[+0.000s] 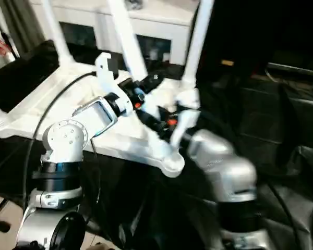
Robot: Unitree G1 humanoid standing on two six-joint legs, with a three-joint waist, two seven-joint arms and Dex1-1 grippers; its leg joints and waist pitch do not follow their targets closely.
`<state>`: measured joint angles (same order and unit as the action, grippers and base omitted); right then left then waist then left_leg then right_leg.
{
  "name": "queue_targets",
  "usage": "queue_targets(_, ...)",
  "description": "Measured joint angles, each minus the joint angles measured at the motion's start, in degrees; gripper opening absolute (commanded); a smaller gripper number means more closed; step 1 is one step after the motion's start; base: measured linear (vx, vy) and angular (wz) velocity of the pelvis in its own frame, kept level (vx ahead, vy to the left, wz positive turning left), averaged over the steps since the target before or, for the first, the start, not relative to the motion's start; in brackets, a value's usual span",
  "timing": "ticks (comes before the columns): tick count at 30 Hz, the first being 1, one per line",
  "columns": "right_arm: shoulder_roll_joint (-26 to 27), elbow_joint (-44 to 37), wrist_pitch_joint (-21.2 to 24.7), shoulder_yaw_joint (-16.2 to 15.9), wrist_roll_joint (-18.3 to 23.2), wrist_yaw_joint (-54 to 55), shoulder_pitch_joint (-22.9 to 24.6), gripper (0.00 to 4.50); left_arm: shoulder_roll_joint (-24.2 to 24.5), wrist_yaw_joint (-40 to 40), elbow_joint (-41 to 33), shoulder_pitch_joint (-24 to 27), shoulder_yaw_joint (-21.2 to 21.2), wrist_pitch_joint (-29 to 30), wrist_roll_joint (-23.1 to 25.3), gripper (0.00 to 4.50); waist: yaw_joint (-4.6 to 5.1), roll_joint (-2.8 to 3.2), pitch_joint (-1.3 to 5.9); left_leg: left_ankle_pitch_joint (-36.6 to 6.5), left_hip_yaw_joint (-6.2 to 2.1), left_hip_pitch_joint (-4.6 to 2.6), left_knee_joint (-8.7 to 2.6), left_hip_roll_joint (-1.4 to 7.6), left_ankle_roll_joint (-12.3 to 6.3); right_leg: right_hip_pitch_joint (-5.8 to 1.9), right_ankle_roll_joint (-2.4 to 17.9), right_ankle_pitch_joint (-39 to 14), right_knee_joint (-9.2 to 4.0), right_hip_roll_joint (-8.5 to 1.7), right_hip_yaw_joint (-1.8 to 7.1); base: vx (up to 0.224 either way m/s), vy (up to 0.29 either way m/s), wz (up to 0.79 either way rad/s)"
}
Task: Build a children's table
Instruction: Pick table leg
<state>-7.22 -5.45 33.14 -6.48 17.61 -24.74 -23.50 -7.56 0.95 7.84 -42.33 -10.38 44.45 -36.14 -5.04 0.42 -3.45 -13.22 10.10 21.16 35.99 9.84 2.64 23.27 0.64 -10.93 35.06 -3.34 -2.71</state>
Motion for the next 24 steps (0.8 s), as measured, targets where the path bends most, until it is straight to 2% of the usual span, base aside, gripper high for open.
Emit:
queue_targets(1,0.6,0.5,-1.4,-1.4,-2.3,1.7,-0.4,1.84,0.0,-1.4,0.4,0.0,0.0,-0.9,1.1,3.22,0.08,-0.08,-0.05,0.0,0.00,0.00,-0.02,0.00,0.01,0.01,0.0,0.0,0.00,0.00,0.00,0.000,0.000,0.00)
queue_targets(4,1.7,1.1,-2.8,-2.8,-4.9,4.5,-1.3,1.84,-0.1,-3.9,0.9,-0.5,-0.3,-2.4,2.1,2.91,0.10,-0.20,-0.12,0.0,0.00,-0.02,-0.05,0.01,0.02,0.01,0.0,0.0,0.02,0.00,0.00,0.000,0.000,0.00)
queue_targets(7,2.5,1.2,-3.7,-3.7,-6.5,5.7,-1.3,1.84,-0.1,-4.6,0.9,-1.1,-0.5,-3.4,2.1,2.86,0.09,-0.29,-0.15,0.0,0.00,-0.04,-0.05,0.00,0.02,0.01,0.0,0.0,0.04,0.00,0.01,0.000,0.000,0.00)
queue_targets(8,2.5,1.2,-3.9,-3.9,-6.8,5.8,-1.3,1.84,-0.1,-4.6,0.9,-1.1,-0.5,-3.6,2.1,2.63,0.08,-0.29,-0.15,0.0,0.00,-0.03,-0.05,0.00,0.02,0.01,0.0,0.0,0.04,0.00,0.01,0.000,0.000,0.00)
queue_targets(10,2.5,1.4,-4.2,-4.2,-7.3,5.8,-1.3,1.84,-0.1,-4.5,0.9,-1.1,-0.6,-3.8,2.1,2.47,0.07,-0.33,-0.17,0.0,0.00,-0.04,-0.05,0.00,0.02,0.01,0.0,0.0,0.05,0.00,0.01,0.000,0.000,0.00)
queue_targets(12,2.5,1.7,-4.8,-4.1,-7.2,5.5,-1.3,2.40,0.0,-3.1,0.9,-1.1,-0.1,-4.0,2.1,2.41,0.07,-0.33,-0.17,0.0,0.00,-0.04,-0.05,0.00,0.02,0.01,0.0,0.0,0.06,0.00,0.01,0.000,0.000,0.00)
queue_targets(14,2.5,1.7,-5.1,-3.7,-6.6,4.8,-1.3,2.56,0.1,-1.7,0.9,-1.1,0.1,-4.6,2.1,2.07,0.08,-0.33,-0.17,0.0,0.00,-0.06,-0.05,0.00,0.02,0.01,0.0,0.0,0.08,0.00,0.01,0.000,0.000,0.00)
queue_targets(17,0.9,0.9,-3.7,-2.0,-3.1,0.7,-1.4,2.87,2.5,4.0,0.7,-1.1,2.0,-4.6,2.1,1.92,0.05,-0.31,-0.17,0.0,0.00,-0.07,-0.05,0.01,0.02,0.01,0.0,0.0,0.11,0.00,0.01,0.000,0.000,0.00)
queue_targets(24,-4.1,-0.1,1.9,0.2,3.5,-8.3,-2.0,3.27,7.1,16.6,-0.3,-1.1,5.8,-2.5,-0.3,1.86,0.05,-0.23,-0.14,0.1,0.00,-0.12,-0.03,0.00,0.06,0.01,0.0,0.0,0.23,0.00,0.03,0.000,0.000,0.00)
